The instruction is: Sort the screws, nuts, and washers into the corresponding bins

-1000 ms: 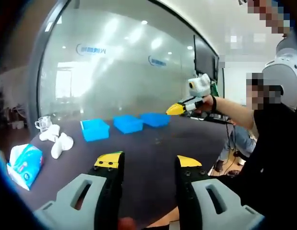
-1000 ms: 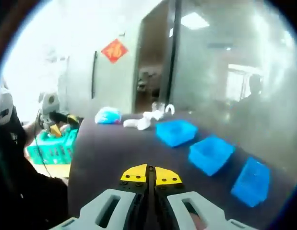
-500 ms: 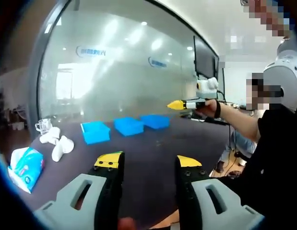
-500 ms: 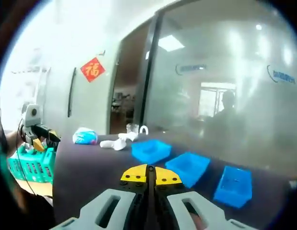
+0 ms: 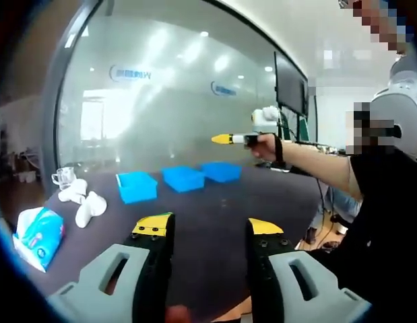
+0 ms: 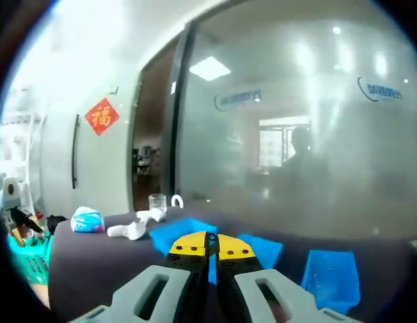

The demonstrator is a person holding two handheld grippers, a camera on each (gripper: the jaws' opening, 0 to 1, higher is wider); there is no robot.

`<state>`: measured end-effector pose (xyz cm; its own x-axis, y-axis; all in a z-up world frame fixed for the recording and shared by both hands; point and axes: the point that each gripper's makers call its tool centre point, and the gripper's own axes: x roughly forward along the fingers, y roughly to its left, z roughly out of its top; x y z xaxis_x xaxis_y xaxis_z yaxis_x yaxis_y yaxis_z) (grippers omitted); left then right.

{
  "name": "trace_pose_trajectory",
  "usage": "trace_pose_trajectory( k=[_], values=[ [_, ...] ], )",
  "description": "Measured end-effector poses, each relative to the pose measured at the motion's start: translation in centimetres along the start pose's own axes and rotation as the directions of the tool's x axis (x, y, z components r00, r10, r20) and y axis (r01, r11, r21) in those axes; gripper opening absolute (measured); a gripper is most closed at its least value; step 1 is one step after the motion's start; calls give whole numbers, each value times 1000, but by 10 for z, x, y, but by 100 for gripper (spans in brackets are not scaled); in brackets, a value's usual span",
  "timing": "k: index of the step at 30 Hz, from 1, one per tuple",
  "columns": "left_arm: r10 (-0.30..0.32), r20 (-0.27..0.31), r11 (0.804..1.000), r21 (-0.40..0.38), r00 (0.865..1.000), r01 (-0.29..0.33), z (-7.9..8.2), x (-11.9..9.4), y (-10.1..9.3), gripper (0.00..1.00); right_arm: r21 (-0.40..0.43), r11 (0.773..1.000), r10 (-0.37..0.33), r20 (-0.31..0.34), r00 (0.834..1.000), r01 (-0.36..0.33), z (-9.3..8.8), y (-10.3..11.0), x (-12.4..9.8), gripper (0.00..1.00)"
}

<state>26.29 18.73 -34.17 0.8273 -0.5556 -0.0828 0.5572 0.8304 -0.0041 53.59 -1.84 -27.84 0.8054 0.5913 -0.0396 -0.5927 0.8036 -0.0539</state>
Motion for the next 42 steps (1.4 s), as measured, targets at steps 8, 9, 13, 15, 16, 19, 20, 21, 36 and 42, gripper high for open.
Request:
trace_pose_trajectory(
  k=[8,9,13,15,16,19,20,21,36,42],
  values=[
    [14,-2,1000,3,1000,-14,3,-5,1,41,-17,999,-46,-80,996,44,-12,-27,55,1],
    [16,-2,1000,2,1000,-16,3,-5,1,41,-17,999,-51,-90,995,49,-15,-30,62,1],
    [23,-4,1000,4,1000,-22,5,-8,2,41,-47,997,-70,-127,989,64,-22,-39,81,1],
    [25,-5,1000,4,1000,-25,5,-9,2,41,-47,996,-82,-129,988,77,-21,-43,86,1],
    [26,-7,1000,3,1000,-26,5,-10,2,41,-49,995,-88,-131,987,83,-20,-45,89,1],
    [33,-9,999,3,999,-33,4,-11,4,41,-56,994,-97,-143,985,90,-23,-47,96,1],
    [34,-8,999,1,999,-34,5,-12,4,41,-56,994,-99,-145,984,92,-24,-48,98,1],
    [36,-7,999,1,999,-36,5,-12,4,41,-55,994,-100,-145,984,93,-24,-49,98,1],
    [53,-9,999,-7,999,-53,3,-14,8,42,-54,995,-93,-67,993,89,-23,-41,74,27],
    [63,-7,998,-13,998,-63,2,-16,11,42,-104,993,-53,-53,997,48,-35,-30,23,27]
  ],
)
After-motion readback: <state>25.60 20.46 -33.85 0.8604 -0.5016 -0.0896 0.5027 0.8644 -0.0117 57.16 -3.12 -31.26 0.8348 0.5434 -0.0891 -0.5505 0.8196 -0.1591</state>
